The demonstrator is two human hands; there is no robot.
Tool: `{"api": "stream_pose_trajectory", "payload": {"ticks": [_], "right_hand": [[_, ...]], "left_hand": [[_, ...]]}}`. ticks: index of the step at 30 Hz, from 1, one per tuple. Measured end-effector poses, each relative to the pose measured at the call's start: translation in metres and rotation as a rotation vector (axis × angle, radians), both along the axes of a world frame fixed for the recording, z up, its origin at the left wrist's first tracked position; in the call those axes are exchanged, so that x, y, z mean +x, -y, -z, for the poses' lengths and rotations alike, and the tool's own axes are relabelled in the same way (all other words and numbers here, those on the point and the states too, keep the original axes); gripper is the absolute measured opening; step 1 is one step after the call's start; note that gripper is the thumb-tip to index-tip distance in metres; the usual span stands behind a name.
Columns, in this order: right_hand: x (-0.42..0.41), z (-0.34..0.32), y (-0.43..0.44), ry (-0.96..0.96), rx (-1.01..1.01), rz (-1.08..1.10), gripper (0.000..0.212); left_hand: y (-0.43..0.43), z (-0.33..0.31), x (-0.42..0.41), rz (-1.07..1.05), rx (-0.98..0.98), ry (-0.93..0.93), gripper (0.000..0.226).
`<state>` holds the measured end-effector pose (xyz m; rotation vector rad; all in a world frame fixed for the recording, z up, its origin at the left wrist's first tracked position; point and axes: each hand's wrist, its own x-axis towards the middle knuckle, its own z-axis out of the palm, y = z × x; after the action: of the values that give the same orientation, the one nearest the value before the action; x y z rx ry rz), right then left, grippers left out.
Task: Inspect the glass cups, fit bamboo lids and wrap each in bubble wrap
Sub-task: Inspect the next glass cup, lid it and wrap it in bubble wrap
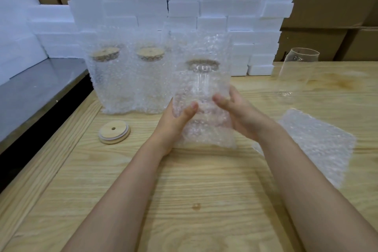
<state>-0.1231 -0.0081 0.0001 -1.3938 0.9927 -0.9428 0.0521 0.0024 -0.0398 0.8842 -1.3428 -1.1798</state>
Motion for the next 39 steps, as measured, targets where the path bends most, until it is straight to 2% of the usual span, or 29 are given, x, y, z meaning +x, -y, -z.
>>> {"api": "stream_pose_trajectory", "payload": {"ticks": [2,3,7,9,11,13,16,18,20,22,25,28,29,32,35,37,39], "right_hand": [[0.006,0.011,0.004,0.051,-0.028,-0.009,0.079],[0.007,0.015,0.006,0.084,-0.042,-0.015,0.066],[0.008,0.019,0.01,0.204,-0.081,0.007,0.053],[0.01,0.021,0.009,0.214,-0.124,0.069,0.047],[0.015,0.023,0.007,0.206,-0.159,0.172,0.051],[0.022,0.025,0.005,0.186,-0.196,0.298,0.063],[0.034,0.022,-0.002,0.151,-0.292,0.435,0.072],[0.039,0.02,-0.004,0.085,-0.326,0.482,0.084],[0.043,0.015,-0.008,0.061,-0.341,0.498,0.089],[0.048,0.011,-0.012,0.072,-0.379,0.515,0.078],[0.058,0.016,-0.022,0.032,-0.559,0.629,0.053],[0.062,0.03,-0.029,0.012,-0.75,0.703,0.047],[0.063,0.033,-0.031,-0.008,-0.799,0.705,0.045],[0.066,0.041,-0.033,-0.093,-0.916,0.655,0.036],[0.069,0.043,-0.034,-0.125,-1.002,0.587,0.032],[0.068,0.043,-0.034,-0.08,-0.975,0.58,0.032],[0.063,0.042,-0.031,-0.003,-0.85,0.59,0.045]], "left_hand": [[0.0,0.001,0.0,-0.03,0.005,0.027,0.071],[0.0,0.0,-0.001,-0.041,0.014,0.028,0.071],[0.0,-0.001,-0.005,-0.093,0.031,0.047,0.058],[-0.001,-0.003,-0.009,-0.157,-0.005,0.114,0.062],[-0.002,0.0,-0.009,-0.35,-0.086,0.185,0.069],[-0.001,0.002,-0.008,-0.552,-0.266,0.24,0.056],[-0.001,0.003,-0.011,-0.579,-0.526,0.305,0.023],[-0.003,0.005,-0.014,-0.549,-0.556,0.328,0.007],[-0.006,0.005,-0.016,-0.503,-0.507,0.296,0.018],[-0.009,0.002,-0.015,-0.449,-0.421,0.229,0.035],[-0.012,-0.003,-0.012,-0.346,-0.266,0.124,0.049],[-0.01,0.0,-0.009,-0.245,-0.192,0.062,0.08],[-0.008,0.001,-0.008,-0.22,-0.18,0.053,0.083],[-0.006,0.002,-0.005,-0.212,-0.133,0.047,0.066],[-0.003,0.005,0.001,-0.2,-0.109,0.034,0.063],[-0.002,0.006,0.005,-0.185,-0.086,-0.005,0.063],[-0.003,0.005,0.006,-0.168,-0.077,-0.058,0.062]]}}
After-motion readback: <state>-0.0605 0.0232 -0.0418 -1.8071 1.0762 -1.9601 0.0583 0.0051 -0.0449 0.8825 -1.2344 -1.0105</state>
